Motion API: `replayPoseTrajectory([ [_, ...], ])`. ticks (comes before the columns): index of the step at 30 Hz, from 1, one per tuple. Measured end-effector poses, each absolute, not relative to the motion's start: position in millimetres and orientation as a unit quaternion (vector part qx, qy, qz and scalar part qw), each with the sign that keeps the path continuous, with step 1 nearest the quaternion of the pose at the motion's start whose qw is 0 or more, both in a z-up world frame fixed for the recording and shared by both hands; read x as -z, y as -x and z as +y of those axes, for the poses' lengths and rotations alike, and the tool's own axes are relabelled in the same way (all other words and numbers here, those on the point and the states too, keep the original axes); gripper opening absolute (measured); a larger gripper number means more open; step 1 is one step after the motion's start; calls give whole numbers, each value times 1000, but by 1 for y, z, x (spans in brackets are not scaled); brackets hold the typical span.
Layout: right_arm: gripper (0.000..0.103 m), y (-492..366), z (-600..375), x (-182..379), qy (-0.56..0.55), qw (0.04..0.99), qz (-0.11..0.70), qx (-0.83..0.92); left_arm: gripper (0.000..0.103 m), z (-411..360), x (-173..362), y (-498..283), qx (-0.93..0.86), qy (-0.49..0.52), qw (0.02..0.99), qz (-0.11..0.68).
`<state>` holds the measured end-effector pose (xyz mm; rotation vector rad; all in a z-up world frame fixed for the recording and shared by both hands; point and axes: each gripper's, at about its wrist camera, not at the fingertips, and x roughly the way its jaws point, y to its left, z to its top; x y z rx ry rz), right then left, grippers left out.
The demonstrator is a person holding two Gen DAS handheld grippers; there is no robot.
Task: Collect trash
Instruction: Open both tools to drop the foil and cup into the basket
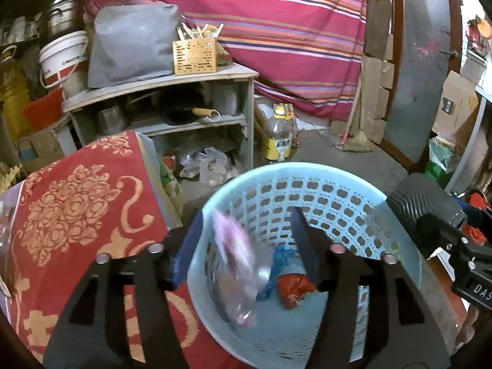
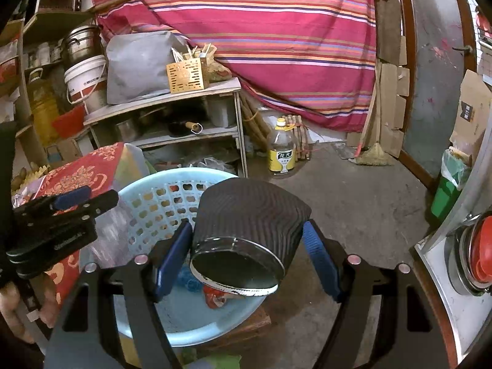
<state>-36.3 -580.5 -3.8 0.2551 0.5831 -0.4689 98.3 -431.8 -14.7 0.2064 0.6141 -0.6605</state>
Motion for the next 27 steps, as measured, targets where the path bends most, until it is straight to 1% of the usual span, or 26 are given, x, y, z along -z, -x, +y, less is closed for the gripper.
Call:
replayPoseTrajectory([
  [2,73,36,-580,4,-124,923,284,229,72,-425,10,-99,313,-93,898,294],
  [3,73,36,-580,4,-124,923,283,228,79,-422,8,-100,310,-90,900,293],
  [4,73,36,-580,4,-125,923,283,227,82,-419,7,-100,307,-88,902,291],
  [5,73,35,-579,4,-124,923,283,227,83,-414,4,-101,301,-85,906,287],
  [9,73,29,-573,2,-123,925,282,222,91,-393,-5,-103,272,-78,919,276],
  [16,73,13,-554,-1,-120,928,282,210,97,-342,-19,-104,228,-67,936,260],
  [20,74,1,-540,-4,-108,931,280,207,97,-314,-25,-107,200,-66,943,259],
  [21,76,-2,-536,-4,-103,932,279,208,97,-307,-26,-109,194,-63,943,261],
  [22,81,-5,-535,-6,-100,932,278,209,97,-299,-28,-111,191,-59,944,264],
  [23,91,-6,-532,-7,-96,933,275,212,97,-294,-29,-112,187,-56,944,265],
  [27,92,-10,-516,-15,-80,934,270,218,97,-264,-38,-115,169,-31,950,262],
])
